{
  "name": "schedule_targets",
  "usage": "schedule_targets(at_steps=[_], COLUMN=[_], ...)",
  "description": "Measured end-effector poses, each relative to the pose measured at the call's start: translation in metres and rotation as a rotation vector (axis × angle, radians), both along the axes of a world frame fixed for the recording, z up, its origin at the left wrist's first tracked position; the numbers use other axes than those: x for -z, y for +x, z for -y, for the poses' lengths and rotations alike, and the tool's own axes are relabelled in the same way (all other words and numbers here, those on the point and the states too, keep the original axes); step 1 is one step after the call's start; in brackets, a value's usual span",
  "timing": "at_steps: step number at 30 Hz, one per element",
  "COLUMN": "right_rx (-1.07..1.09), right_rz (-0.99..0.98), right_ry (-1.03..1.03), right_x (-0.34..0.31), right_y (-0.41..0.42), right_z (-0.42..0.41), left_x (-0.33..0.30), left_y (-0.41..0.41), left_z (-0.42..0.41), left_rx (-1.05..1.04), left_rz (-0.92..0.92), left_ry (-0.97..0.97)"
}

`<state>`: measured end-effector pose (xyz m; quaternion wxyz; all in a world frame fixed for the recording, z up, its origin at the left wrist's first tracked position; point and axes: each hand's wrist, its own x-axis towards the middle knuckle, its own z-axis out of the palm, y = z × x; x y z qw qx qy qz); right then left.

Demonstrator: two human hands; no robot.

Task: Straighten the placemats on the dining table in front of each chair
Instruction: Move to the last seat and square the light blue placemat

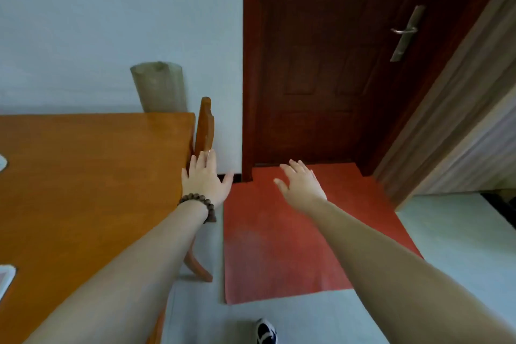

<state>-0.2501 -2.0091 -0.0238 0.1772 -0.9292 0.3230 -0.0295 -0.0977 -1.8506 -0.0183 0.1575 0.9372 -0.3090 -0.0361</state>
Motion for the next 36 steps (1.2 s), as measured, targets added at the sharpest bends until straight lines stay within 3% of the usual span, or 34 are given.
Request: schedule_targets(at_steps=[10, 26, 36], right_rx=[-0.374, -1.108, -1.476], right_rz=[0.016, 0.009, -0.005], right_ry=[-0.074, -0.033, -0.01], right_x=[-0.043, 0.004, 0.003], right_y=[0.191, 0.474, 0.572], right_z=[0.068, 0.002, -0.037], left_x=[-0.017, 0.002, -0.014], left_y=[0.121, 0.237, 0.285], left_z=[0.033, -0.014, -0.014], left_rx=[-0.338, -1.068, -1.459], left_rz=[-0.086, -0.195, -0.206], left_ry=[-0.067, 0.073, 0.001])
